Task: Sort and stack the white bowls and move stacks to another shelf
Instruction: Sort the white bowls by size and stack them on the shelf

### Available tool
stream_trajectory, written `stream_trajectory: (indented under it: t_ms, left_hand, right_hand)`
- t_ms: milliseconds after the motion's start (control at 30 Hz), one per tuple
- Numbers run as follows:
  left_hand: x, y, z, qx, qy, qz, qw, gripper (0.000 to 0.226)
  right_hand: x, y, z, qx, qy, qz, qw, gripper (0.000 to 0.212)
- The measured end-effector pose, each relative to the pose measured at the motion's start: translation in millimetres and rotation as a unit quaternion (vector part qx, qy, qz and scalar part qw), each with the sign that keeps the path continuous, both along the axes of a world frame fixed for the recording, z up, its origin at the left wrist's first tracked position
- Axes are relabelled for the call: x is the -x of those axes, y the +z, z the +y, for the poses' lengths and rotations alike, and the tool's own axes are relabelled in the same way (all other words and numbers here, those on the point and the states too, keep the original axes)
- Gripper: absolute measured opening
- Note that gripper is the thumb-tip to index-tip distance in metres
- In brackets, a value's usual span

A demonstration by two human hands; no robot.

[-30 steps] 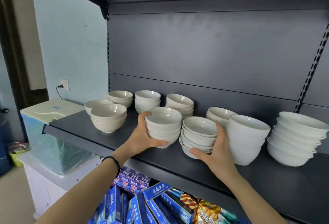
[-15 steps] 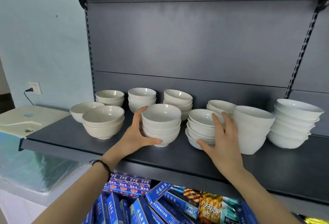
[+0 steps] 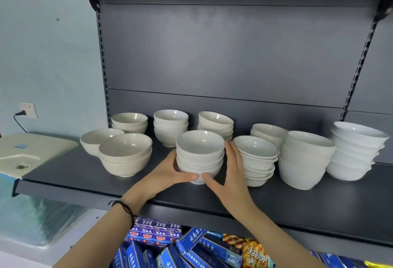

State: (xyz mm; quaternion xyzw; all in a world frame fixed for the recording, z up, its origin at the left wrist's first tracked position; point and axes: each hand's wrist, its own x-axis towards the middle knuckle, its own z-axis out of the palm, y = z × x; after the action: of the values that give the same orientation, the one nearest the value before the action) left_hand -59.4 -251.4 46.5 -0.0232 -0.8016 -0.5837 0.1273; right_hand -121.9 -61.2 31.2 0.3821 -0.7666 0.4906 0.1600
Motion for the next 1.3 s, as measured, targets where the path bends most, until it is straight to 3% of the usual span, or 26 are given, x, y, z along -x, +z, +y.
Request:
stream_trajectory:
  t_ms: [100,267,500,600,933,1300]
  left_hand:
    - [0.5,0.8,0.0,0.002,-0.002,-0.003,1.0,0.064]
    - [-1.3,-2.5,0.8,-0.034,0.032,0.015,0.999,0.07]
    - [-20.3,6.6,5.1,-0.037,0.065,0.042,0.996,0.075]
    - [-32.2,23.2,1.2,-0.03,0.083,0.056,0.994,0.066]
    - [-67.8,111.2,-37.2,-0.021,0.086,0.084,0.993,0.051]
    - [-44.9,138.2,-86.1,0.001,0.082,0.078,0.994,0.051]
  right_hand:
    - [6.7,-2.8,-3.7,0.035,0.068,-0.088,0.993,0.1]
    - [10.7,4.8,-4.6,0.051,0.126,-0.175,0.975,0.101]
    - [4.4,12.0,-6.7,0.096,0.144,-0.191,0.966,0.097]
    - [-4.7,28.4,-12.8,0.112,0.157,-0.188,0.963,0.107]
    - [-33.7,115.0,-53.7,0.126,0.162,-0.144,0.968,0.104]
    - [-0.3,138.3,-109.4,0.135,0.139,-0.134,0.972,0.106]
